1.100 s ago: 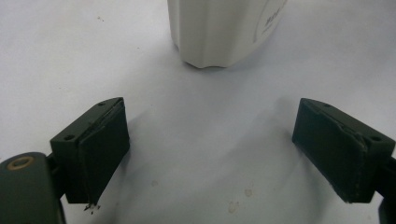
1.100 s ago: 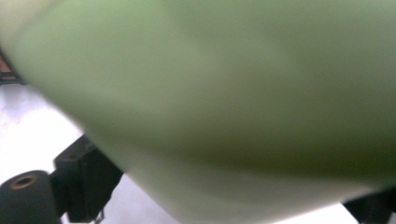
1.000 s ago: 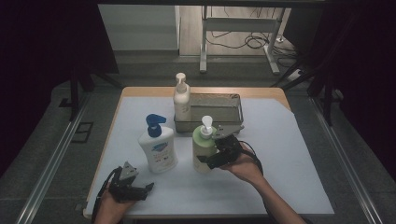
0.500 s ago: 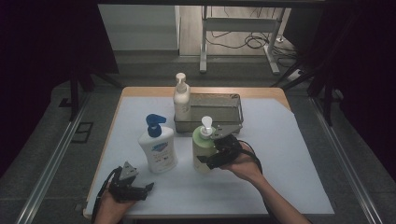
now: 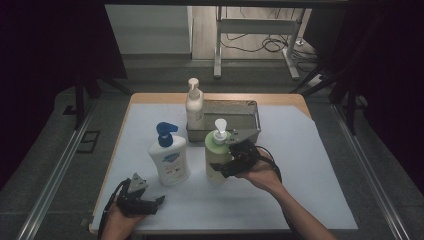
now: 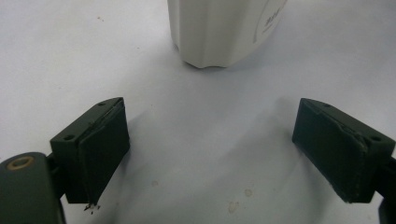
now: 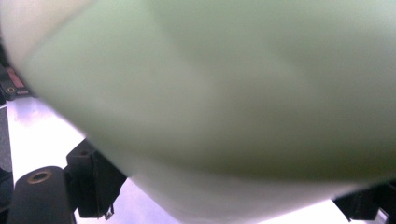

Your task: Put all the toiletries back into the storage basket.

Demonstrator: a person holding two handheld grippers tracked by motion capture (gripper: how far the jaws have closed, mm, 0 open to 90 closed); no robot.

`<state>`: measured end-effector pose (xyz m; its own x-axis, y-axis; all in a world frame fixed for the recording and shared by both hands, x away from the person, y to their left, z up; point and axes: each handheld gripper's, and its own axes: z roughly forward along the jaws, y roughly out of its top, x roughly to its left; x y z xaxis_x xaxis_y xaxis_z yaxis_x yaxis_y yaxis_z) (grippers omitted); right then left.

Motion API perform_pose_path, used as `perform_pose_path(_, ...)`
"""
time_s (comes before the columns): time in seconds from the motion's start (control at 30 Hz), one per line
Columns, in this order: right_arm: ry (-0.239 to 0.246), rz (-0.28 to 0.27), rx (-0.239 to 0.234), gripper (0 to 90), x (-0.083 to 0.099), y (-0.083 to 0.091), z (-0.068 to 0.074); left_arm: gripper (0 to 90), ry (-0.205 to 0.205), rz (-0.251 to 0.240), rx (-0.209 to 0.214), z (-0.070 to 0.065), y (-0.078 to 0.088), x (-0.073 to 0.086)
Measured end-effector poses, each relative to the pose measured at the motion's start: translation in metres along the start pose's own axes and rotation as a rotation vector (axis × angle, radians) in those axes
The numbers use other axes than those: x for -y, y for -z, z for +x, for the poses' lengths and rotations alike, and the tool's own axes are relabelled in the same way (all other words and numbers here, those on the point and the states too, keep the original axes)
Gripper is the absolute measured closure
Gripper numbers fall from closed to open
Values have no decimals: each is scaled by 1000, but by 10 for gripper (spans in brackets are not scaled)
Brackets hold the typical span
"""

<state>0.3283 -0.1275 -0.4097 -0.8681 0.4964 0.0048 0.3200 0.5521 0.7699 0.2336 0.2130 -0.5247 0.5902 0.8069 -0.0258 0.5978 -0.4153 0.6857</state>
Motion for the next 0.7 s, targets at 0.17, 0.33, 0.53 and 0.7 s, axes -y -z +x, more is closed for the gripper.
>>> perform_pose_path(0.17, -10, 0, 10, 129, -8, 6, -4, 107, 0, 0, 0, 0, 0, 0)
perform_pose_path(0.33, -17, -9, 21, 129, -14, 10, -8, 107, 0, -1, 1, 0, 0, 0)
perform_pose_path(0.53, -27, -18, 31, 129, -25, 16, -14, 107, 2, -2, 0, 0, 0, 0)
perform_pose_path(0.7, -37, -23, 44, 130, -33, 20, -20, 107, 2, -2, 0, 0, 0, 0)
